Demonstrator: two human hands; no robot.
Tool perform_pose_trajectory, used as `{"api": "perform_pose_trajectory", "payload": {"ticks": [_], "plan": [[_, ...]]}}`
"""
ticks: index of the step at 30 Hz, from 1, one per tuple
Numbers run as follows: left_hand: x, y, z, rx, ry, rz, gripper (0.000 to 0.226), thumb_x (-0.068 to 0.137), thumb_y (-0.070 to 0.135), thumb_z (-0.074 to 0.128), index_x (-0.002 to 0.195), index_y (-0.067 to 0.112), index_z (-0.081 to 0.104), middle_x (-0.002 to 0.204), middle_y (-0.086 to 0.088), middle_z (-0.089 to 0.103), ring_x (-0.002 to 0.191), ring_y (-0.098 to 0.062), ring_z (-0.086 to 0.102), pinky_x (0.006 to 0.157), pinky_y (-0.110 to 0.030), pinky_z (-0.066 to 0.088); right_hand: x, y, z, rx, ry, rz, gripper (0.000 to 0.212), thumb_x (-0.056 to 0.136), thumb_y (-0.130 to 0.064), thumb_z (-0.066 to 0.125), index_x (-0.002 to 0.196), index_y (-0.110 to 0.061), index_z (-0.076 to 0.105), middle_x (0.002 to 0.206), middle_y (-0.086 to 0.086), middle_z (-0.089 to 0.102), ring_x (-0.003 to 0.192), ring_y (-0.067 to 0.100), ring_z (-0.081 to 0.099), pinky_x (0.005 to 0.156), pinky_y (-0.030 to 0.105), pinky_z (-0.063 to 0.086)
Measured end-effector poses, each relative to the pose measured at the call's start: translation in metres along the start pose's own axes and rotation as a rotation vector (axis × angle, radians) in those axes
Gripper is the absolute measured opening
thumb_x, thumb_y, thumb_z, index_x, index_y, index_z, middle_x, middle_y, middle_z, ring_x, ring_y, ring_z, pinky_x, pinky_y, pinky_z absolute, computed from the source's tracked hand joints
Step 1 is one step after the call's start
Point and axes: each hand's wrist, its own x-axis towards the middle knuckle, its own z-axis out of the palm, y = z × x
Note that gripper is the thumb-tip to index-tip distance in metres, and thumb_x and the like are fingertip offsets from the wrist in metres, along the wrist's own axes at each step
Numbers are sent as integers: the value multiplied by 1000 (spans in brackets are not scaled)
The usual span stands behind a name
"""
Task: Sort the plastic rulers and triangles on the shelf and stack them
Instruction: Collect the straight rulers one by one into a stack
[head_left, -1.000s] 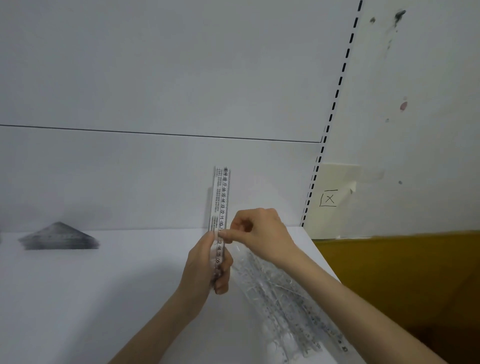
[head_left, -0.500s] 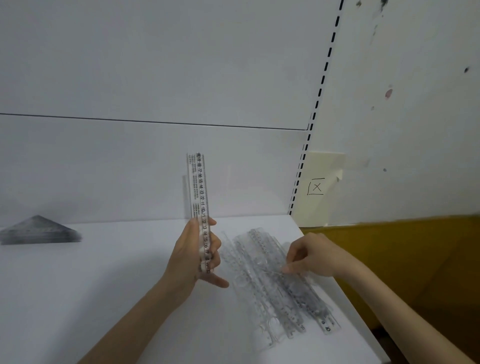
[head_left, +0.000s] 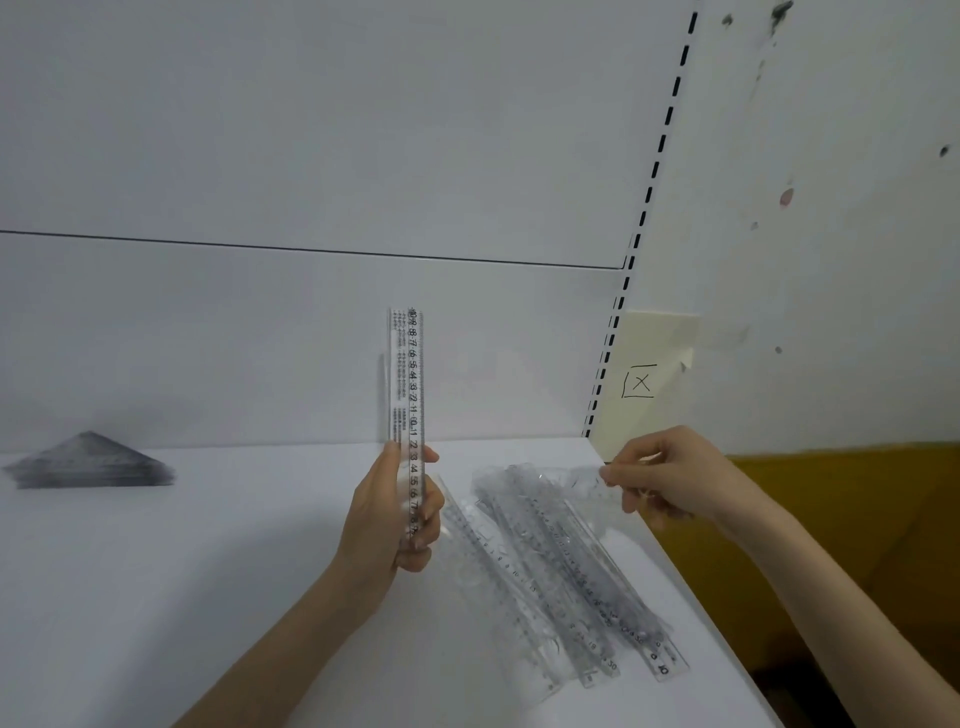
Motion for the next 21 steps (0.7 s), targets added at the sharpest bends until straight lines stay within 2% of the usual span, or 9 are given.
{"api": "perform_pose_trajectory", "payload": {"ticks": [5,9,13,16,17,19,21], "plan": [[0,-3,-1,-34,-12,7,34,98,39,28,93,16,53,54,-3,40,39,-14,27,48,-16,18,-13,-10,-12,306,61,-144,8,83,-5,67,88,-1,71,74,15,69,49,14,56,39,19,38],[2,-4,-4,-107,-19,16,38,99,44,27,97,15,52,56,-4,38,39,-14,26,48,-16,18,-19,-20,4,555,224,-284,24,68,-13,73,88,1,71,74,18,70,50,16,57,41,19,43],[3,-4,-5,-148,-11,8,41,99,47,26,98,14,51,55,-3,39,38,-13,27,46,-14,21,-21,-35,20,627,379,-374,7,77,-3,73,83,-1,70,70,16,70,45,17,56,39,20,42],[2,-2,-5,-163,-4,16,41,98,47,27,99,15,52,55,-3,37,38,-13,27,47,-15,19,-21,-45,23,668,413,-397,5,79,-5,71,84,-3,70,72,15,72,44,19,58,40,20,44],[2,-1,-5,-167,-2,21,40,98,47,27,99,15,52,55,-3,37,39,-13,26,48,-16,18,-22,-49,24,677,412,-417,6,81,-8,70,84,-4,70,75,14,72,48,20,62,43,22,49],[1,1,-5,-179,-3,28,39,97,47,28,99,16,51,56,-4,36,39,-13,26,48,-18,16,-23,-51,32,674,381,-454,17,83,-19,65,88,-5,72,82,10,74,66,21,71,61,24,58],[1,3,-5,-192,-16,31,38,97,47,28,99,16,51,56,-4,36,39,-14,26,48,-19,16,-26,-49,48,611,326,-515,25,83,-29,60,93,-12,75,91,3,76,86,18,73,80,25,57]]}}
